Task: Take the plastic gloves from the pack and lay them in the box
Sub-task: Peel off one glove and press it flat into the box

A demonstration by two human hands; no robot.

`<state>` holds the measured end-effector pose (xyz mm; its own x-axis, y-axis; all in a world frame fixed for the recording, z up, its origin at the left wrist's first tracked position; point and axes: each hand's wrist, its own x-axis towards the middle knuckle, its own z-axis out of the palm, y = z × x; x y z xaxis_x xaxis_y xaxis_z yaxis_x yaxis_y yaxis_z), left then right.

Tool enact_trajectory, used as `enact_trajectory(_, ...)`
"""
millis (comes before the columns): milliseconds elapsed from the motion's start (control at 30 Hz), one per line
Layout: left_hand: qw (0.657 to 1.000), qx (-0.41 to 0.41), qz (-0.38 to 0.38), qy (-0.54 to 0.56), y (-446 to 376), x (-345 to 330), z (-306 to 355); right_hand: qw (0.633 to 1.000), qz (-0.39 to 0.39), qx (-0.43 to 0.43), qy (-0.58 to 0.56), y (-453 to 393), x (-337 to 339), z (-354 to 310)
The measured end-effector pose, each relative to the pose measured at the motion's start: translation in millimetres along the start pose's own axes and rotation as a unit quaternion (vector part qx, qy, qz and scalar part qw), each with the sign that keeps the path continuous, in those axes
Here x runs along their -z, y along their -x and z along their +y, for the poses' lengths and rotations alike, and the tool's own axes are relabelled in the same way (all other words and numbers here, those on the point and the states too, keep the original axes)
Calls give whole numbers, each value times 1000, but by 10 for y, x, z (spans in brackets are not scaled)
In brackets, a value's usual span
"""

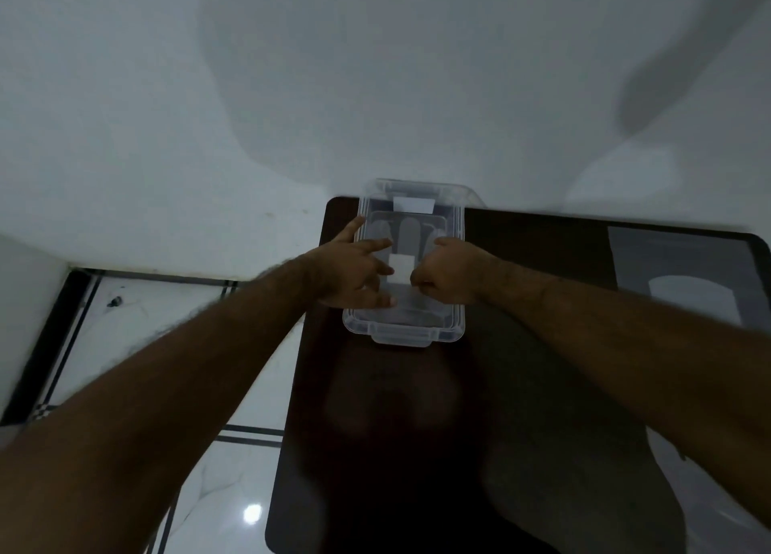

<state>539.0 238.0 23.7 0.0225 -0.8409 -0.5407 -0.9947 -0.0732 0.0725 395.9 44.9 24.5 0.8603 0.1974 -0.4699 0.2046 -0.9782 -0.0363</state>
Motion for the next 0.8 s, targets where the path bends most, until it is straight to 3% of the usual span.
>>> enact_trajectory(133,999,12,1,-52,-83,-12,41,992,-62,-53,93,-141,-5,-108)
enact_trajectory(400,993,77,-35,-82,-162,33,127,980,-81,-144,107,-247,32,-149)
enact_trajectory(500,995,35,-20,-87,-136,5,165,990,-50,-101,87,-204,76,-172)
enact_trajectory(633,995,15,-60,-80,-92,-17,298,982,-158,18,101,-81,82,-310)
enact_trajectory(800,995,11,-36,-95,-85,9,308,980,-169,7,105,-19,157,-386)
